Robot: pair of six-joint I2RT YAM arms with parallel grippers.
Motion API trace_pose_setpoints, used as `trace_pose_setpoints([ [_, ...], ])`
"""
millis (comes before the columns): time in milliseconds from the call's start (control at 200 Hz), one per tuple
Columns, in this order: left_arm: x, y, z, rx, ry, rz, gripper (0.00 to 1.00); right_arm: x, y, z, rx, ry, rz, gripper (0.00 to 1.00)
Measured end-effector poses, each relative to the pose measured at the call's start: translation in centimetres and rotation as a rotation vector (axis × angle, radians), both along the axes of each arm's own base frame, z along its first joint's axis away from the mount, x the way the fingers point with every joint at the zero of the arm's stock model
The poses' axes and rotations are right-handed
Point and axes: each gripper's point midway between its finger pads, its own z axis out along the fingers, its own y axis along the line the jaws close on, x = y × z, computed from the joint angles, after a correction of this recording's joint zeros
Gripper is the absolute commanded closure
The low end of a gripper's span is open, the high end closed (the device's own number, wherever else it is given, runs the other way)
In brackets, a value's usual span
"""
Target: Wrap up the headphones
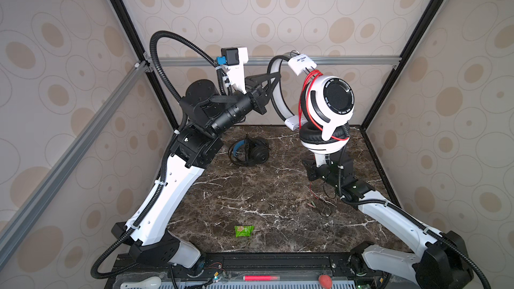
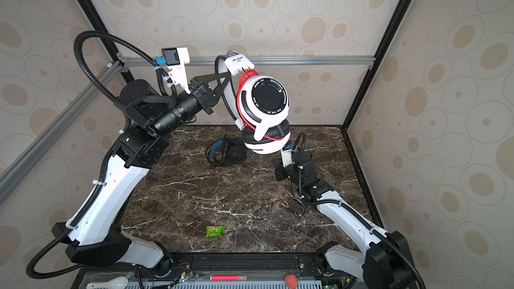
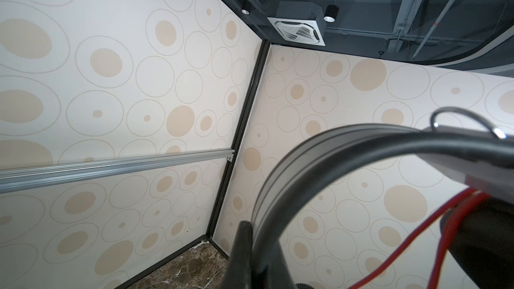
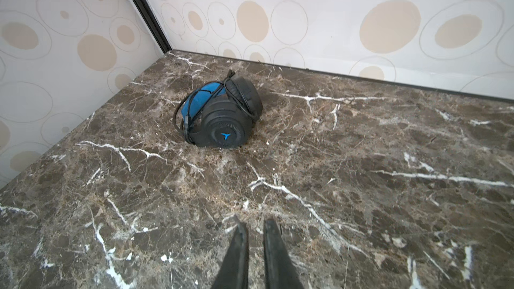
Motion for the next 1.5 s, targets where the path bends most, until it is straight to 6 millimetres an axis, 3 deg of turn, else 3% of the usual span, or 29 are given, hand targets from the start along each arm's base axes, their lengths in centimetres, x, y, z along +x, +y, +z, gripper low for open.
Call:
trace_pose_setpoints([
  [290, 2.6, 3.0, 0.8, -0.117, 0.05, 0.165, 1.0, -1.0, 0.2, -1.7, 0.015, 0.054, 0.024, 1.0],
  [480, 5.3, 5.3, -0.1, -0.18, 0.113, 0.332, 1.0, -2.1, 0.6, -2.8, 0.037, 0.101, 0.055, 1.0],
  [770, 10.4, 6.6, -4.6, -0.177, 0.239, 0.56, 1.0, -5.4, 1.2, -3.8, -0.012, 0.153, 0.102, 1.0],
  [1000, 14.6, 7.4, -8.7, -0.087, 0.311, 0.763, 1.0, -10.0, 2.5, -3.1, -0.092, 0.146, 0.202, 1.0],
  [1180, 17.5, 7.6, -12.6, 0.062, 0.333, 0.888, 1.0, -13.2, 3.2, -0.5, -0.146, 0.091, 0.277, 1.0],
  [1500, 20.4, 7.4, -19.9, 0.384, 0.344, 1.021, 1.0, -15.3, 4.6, 6.5, -0.223, -0.042, 0.369, 1.0],
])
